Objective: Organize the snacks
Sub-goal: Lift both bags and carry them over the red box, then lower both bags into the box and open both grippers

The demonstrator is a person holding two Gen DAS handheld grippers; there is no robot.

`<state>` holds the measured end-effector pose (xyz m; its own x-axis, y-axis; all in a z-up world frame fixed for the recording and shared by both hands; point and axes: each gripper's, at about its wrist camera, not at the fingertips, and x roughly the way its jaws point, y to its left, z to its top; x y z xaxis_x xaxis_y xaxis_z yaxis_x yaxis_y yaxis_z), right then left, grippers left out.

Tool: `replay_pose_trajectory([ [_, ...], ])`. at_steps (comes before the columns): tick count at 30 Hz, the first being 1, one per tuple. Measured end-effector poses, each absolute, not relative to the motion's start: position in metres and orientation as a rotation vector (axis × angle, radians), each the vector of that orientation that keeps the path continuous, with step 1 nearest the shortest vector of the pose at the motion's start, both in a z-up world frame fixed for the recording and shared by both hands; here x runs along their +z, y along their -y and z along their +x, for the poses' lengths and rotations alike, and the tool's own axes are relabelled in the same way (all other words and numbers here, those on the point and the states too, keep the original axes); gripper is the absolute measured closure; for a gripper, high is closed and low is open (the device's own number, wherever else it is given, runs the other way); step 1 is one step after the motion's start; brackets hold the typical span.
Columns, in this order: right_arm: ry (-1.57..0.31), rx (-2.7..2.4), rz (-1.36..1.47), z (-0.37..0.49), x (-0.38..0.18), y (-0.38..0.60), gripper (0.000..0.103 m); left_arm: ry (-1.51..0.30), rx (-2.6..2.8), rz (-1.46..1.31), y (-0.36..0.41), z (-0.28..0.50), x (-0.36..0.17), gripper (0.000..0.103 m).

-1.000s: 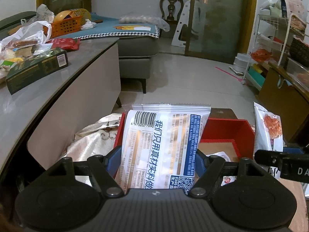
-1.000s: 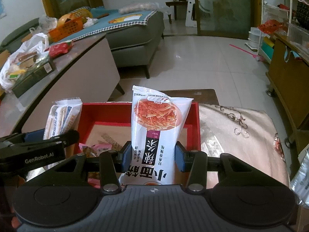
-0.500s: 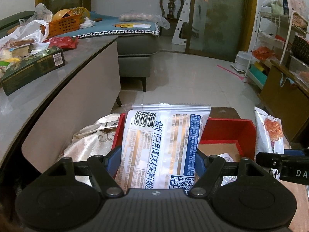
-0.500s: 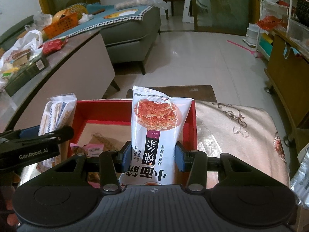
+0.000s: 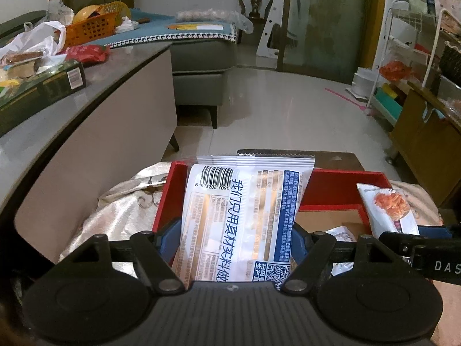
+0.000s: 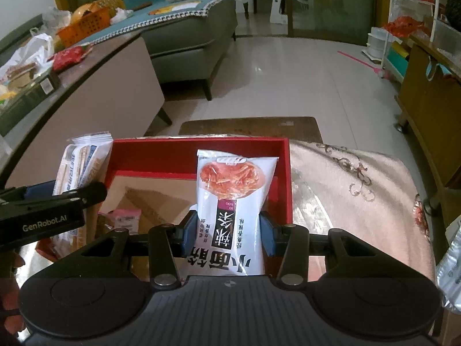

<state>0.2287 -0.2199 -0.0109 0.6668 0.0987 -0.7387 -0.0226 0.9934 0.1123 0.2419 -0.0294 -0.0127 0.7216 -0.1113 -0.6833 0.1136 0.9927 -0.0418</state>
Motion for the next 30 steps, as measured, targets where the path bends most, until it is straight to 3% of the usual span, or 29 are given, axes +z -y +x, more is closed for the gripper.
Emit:
replay_pose_trajectory([
  [22, -0.898, 0.089, 0.052, 0.263, -0.046, 0.209, 0.047, -0.826, -0.093, 0.084, 0.042, 0.264, -0.049, 0.034],
  [30, -0.896, 0.077, 0.049, 0.264, -0.044, 0.212, 0.042, -0.819, -0.097, 0.105, 0.042, 0.266, -0.044, 0.026],
])
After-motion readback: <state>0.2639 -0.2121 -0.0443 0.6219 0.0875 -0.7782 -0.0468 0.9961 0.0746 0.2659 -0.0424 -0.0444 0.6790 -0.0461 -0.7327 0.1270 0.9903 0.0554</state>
